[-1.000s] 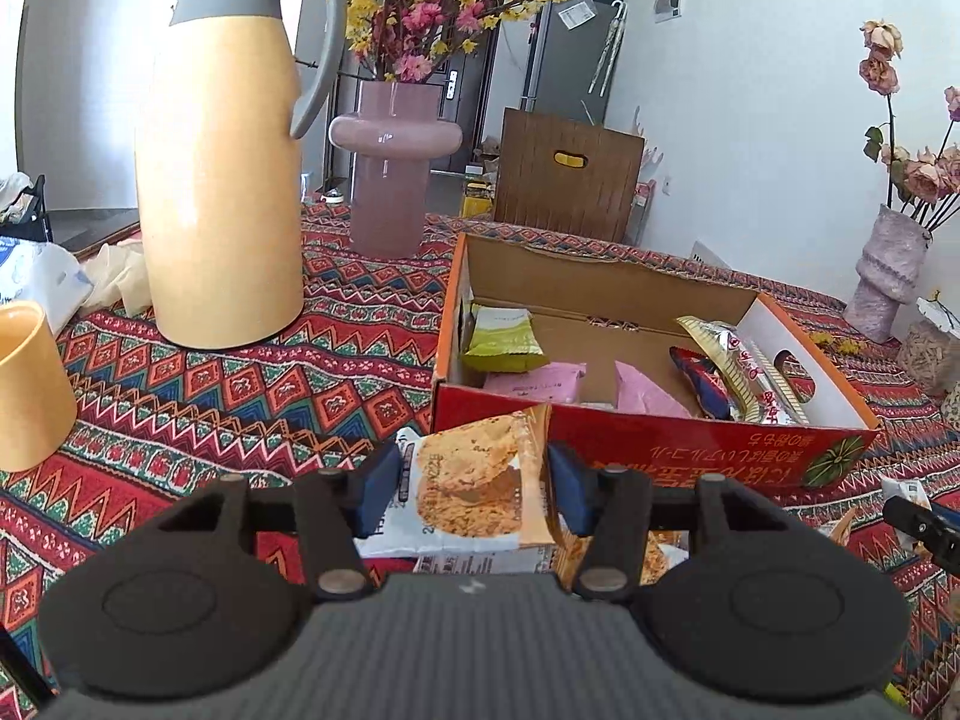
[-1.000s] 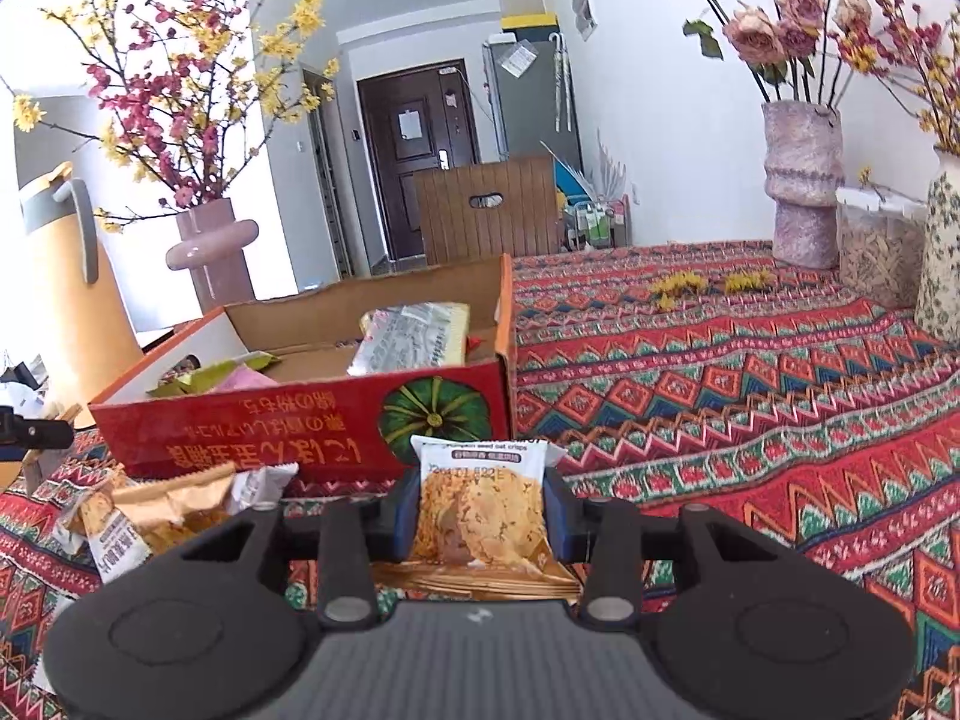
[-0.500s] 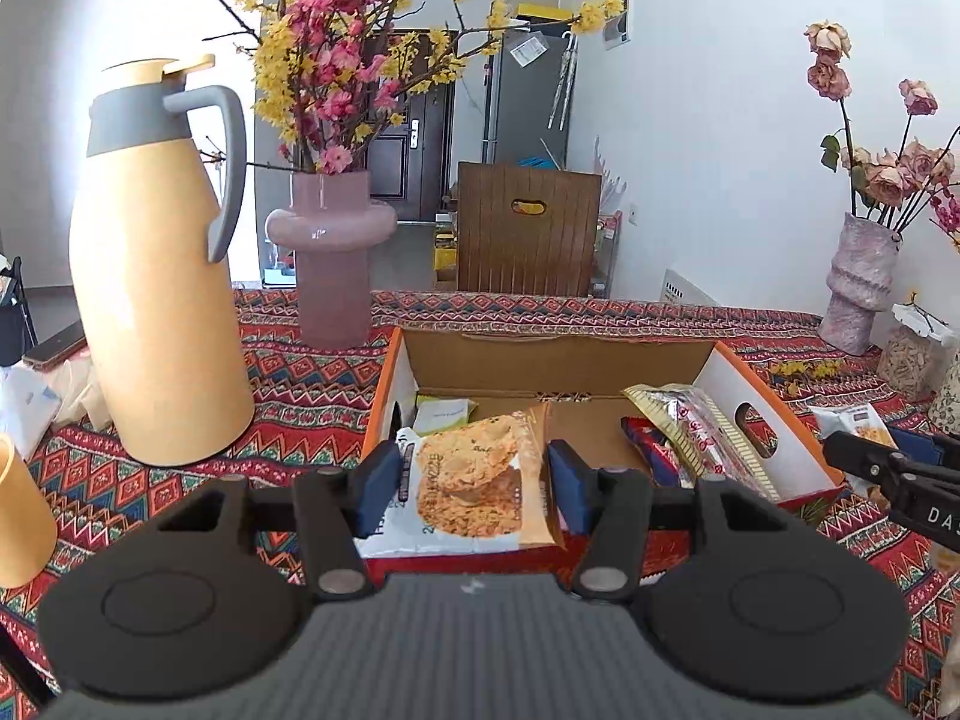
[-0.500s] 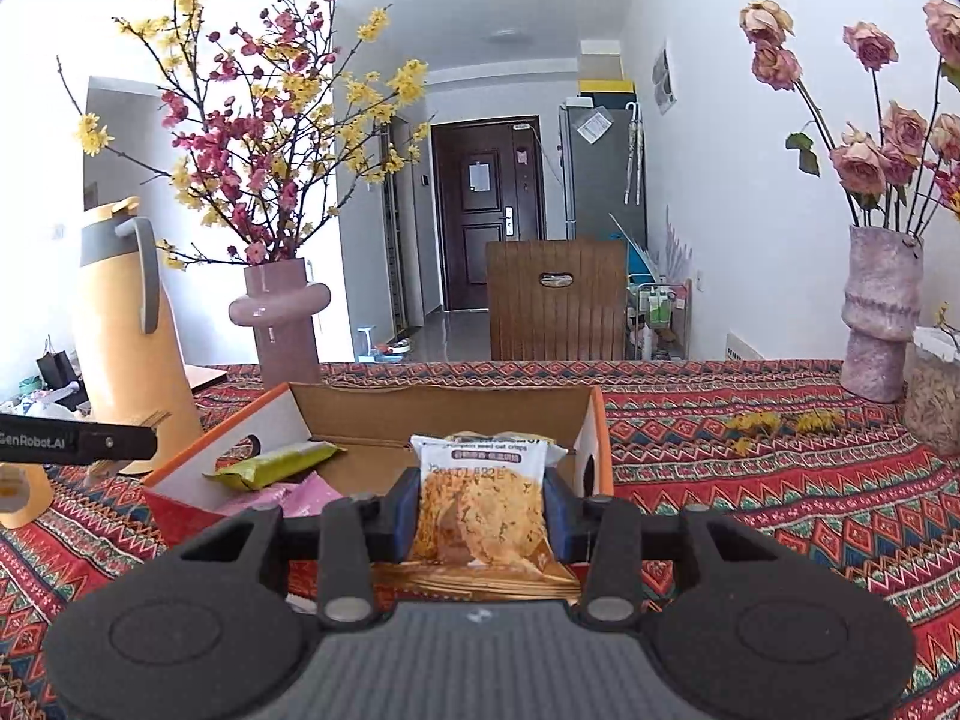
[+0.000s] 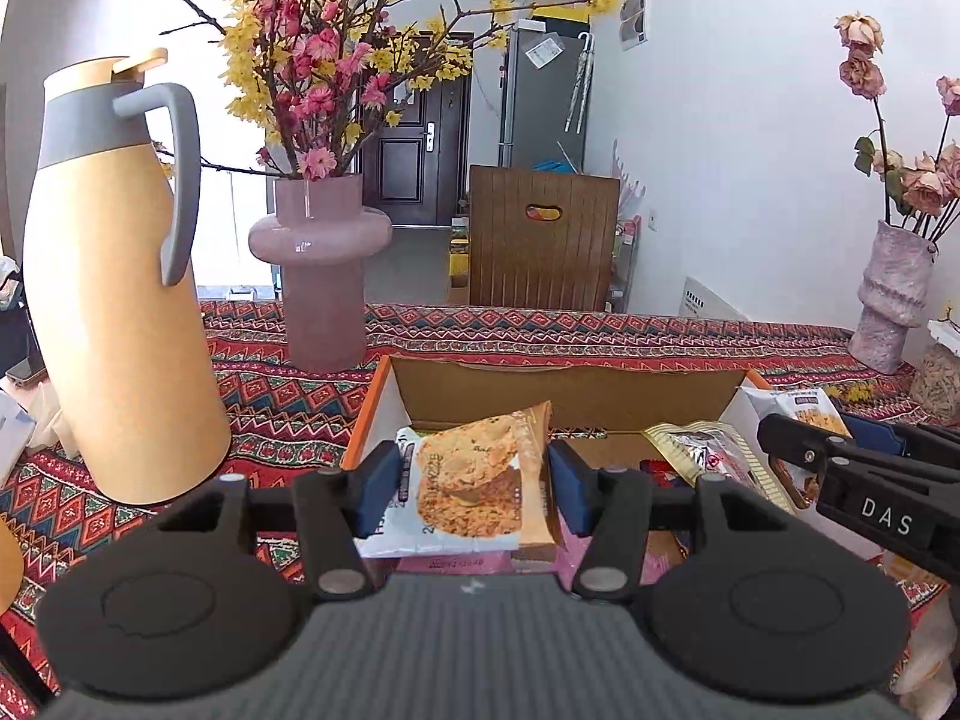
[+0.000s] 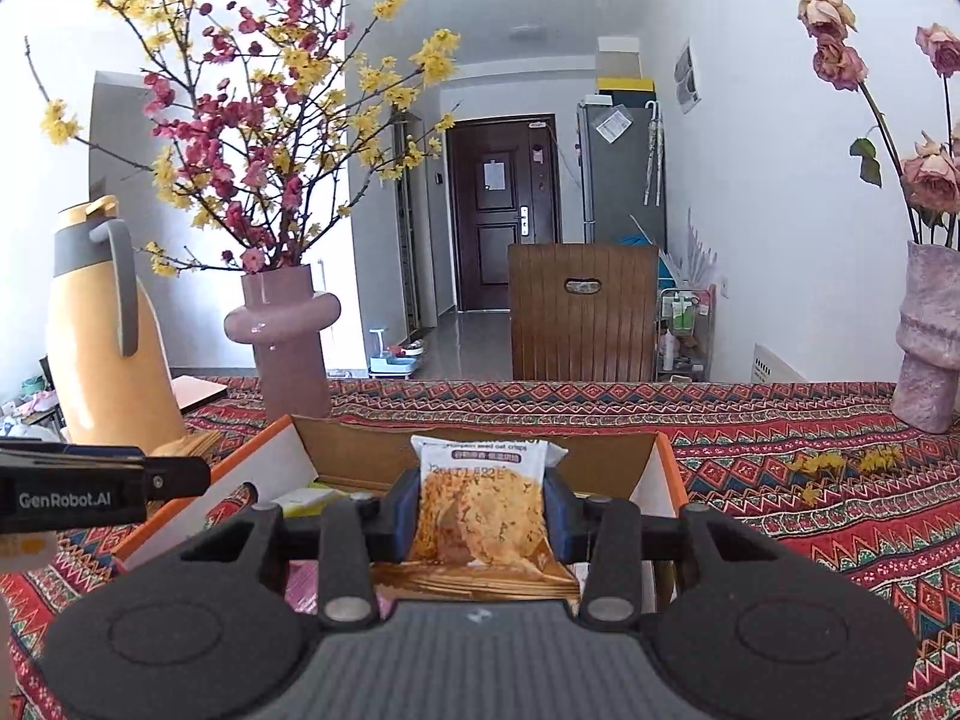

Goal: Organize snacks
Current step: 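Carry both cookie packets over the cardboard box, then open both grippers to release the cookie packets into the box, then move both tools back toward the snack pile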

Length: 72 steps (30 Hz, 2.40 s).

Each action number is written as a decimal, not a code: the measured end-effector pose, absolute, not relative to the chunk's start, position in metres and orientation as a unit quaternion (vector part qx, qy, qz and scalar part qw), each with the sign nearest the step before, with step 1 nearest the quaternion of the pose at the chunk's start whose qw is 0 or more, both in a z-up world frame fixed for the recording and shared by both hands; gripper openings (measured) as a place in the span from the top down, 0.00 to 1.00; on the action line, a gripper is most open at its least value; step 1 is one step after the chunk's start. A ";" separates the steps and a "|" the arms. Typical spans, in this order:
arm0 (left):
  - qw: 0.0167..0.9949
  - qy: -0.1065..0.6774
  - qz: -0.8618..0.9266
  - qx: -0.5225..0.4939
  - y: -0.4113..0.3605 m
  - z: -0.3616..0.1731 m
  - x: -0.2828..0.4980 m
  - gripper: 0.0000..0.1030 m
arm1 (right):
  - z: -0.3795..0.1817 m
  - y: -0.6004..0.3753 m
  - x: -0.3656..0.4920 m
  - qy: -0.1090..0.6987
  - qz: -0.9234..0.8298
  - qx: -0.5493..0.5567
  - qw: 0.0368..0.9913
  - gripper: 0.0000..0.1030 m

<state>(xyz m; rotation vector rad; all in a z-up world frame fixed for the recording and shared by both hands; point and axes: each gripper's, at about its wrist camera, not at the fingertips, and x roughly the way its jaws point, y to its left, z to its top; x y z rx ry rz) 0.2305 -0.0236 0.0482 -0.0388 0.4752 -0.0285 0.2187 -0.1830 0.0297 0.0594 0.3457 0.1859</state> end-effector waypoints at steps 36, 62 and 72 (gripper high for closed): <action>0.978 0.204 0.030 -0.041 -0.009 0.025 0.229 0.00 | 0.011 -0.191 0.214 0.181 0.062 0.050 0.980 0.00; 0.980 0.195 0.015 -0.044 -0.002 0.061 0.166 0.00 | 0.047 -0.205 0.153 0.155 0.060 0.045 0.985 0.00; 0.976 0.215 0.008 -0.043 0.010 0.041 0.119 0.00 | 0.028 -0.214 0.105 0.191 0.054 0.053 0.979 0.00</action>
